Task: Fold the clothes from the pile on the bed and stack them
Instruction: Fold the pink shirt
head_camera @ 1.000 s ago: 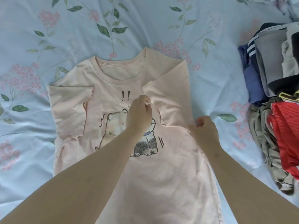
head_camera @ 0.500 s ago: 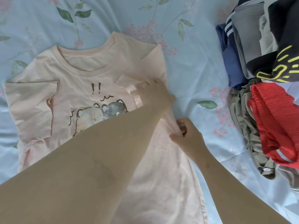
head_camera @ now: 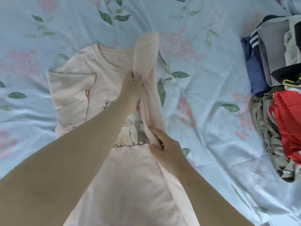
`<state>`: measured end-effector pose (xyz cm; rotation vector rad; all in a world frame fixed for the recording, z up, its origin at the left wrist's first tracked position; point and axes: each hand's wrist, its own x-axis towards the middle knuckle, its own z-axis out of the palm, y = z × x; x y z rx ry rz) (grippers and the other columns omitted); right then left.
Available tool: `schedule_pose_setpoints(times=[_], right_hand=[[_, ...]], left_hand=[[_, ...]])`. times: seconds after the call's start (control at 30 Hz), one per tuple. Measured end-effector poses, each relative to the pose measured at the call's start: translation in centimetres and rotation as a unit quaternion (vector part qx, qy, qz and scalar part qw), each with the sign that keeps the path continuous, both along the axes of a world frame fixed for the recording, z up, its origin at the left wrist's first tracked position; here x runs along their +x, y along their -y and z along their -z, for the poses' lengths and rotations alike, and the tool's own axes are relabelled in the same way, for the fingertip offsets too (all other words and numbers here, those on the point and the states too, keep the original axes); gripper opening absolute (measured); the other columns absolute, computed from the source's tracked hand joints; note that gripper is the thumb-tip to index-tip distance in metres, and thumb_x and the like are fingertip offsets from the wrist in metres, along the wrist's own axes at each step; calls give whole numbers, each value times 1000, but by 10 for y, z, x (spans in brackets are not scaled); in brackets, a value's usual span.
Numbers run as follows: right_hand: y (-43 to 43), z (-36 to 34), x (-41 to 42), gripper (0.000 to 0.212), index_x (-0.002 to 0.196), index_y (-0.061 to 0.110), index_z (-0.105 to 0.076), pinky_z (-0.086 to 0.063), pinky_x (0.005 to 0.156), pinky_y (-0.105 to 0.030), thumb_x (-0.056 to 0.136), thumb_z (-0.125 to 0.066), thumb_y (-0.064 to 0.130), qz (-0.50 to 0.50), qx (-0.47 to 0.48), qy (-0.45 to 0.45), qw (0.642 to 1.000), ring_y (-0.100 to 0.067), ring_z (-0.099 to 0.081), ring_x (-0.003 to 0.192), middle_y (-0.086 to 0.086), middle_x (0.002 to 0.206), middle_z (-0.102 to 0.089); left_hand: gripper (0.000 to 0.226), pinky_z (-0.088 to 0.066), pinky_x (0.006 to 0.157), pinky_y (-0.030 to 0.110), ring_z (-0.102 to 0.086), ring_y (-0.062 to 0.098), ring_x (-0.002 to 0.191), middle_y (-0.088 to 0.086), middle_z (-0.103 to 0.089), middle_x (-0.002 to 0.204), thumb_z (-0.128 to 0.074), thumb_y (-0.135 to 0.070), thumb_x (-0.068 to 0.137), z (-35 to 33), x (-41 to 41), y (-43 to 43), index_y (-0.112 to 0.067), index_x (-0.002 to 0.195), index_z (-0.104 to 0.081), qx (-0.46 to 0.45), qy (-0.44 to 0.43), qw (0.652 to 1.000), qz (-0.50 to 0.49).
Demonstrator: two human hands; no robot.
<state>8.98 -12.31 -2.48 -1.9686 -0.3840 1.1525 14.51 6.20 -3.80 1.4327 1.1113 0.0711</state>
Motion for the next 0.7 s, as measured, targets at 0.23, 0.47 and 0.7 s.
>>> schedule_pose_setpoints(times=[0.23, 0.47, 0.7], right_hand=[[-86, 0, -86, 63, 131, 52, -43, -39, 53, -10, 85, -50, 10, -73, 51, -50, 995, 0, -47, 52, 18, 63, -54], [-117, 23, -146, 65, 137, 49, -34, -44, 66, -22, 83, -53, 18, -145, -13, -21, 989, -7, -49, 69, 10, 77, -51], [-87, 19, -152, 18, 101, 24, -47, -45, 79, -32, 90, -49, 37, -199, -195, 85, 957, -17, -55, 104, 8, 103, -53]], left_hand=[[24, -21, 37, 17, -38, 12, 50, -5, -49, 70, -37, -10, 94, -2, -106, -115, -31, 96, -48, 50, 24, 997, -61], [78, -38, 103, 32, -36, 12, 128, -5, -25, 154, -34, 2, 87, 22, -162, -184, -42, 148, -13, 114, -23, 989, 92], [65, -35, 102, 21, -42, 16, 128, -5, -42, 142, -35, 1, 85, 26, -162, -174, -33, 141, -39, 159, -25, 987, 15]])
